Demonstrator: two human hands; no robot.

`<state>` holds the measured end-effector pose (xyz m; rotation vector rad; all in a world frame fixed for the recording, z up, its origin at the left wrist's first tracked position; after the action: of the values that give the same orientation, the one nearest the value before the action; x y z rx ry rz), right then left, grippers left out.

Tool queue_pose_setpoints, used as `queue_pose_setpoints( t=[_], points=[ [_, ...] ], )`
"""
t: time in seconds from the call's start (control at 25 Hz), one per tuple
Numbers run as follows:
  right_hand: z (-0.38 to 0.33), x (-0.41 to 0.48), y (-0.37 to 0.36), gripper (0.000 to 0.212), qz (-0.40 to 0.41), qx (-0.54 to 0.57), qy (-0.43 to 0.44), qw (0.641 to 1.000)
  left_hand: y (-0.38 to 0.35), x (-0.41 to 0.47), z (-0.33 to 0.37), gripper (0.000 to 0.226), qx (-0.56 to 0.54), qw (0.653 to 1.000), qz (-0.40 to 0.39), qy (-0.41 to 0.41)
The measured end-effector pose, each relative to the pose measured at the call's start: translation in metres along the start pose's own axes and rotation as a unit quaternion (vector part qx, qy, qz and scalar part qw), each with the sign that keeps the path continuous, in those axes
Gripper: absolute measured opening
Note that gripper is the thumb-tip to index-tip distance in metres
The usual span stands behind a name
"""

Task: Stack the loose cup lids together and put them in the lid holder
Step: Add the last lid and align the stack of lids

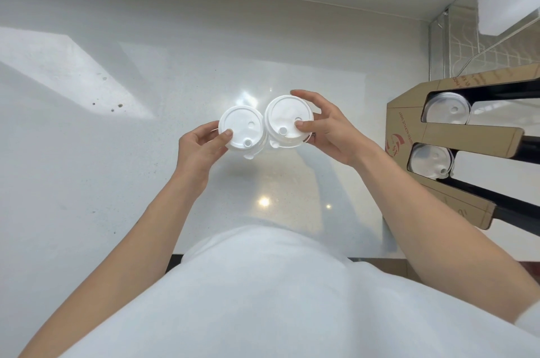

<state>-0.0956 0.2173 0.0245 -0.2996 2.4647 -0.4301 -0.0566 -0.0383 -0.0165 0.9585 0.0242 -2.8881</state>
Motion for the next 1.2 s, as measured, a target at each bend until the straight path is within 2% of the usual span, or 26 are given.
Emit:
queue_pose_setpoints(
  t=[0.28,0.48,0.68,0.96,1.2],
  points=[
    [0.011,-0.003,-0.003,0.034,-0.002,-0.034,-0.030,0.999,-0.012,-0.008,0.005,0.041,0.002,0.999,-0.039,-0.009],
    [0.012,-0.003,-0.003,0.046,-0.001,-0.094,0.016,0.995,-0.019,-0.011,0.011,0.042,0.011,0.998,-0.058,-0.017],
    [0.015,-0.006,0.001,0.034,0.037,-0.058,0.016,0.997,-0.025,-0.011,0.012,0.038,0.014,0.997,-0.077,-0.023],
    [0.022,-0.008,-0.003,0.043,0.002,-0.083,0.024,0.996,-0.031,-0.011,0.011,0.016,0.000,0.996,-0.087,-0.032],
    [0.018,-0.009,-0.005,0.044,0.006,-0.116,0.023,0.993,-0.034,-0.016,0.018,0.034,0.020,0.993,-0.108,-0.054]
  ],
)
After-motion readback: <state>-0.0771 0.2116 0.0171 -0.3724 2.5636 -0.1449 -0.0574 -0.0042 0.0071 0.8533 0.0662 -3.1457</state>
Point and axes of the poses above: each hand's wrist, its own x-axis towards the middle knuckle, its own y-axis out of the back of the hand, z = x × y, the point moved 4 cm from there along x, towards the middle knuckle, and after that the axes turned 11 degrees about x, right-handed, at the moved point
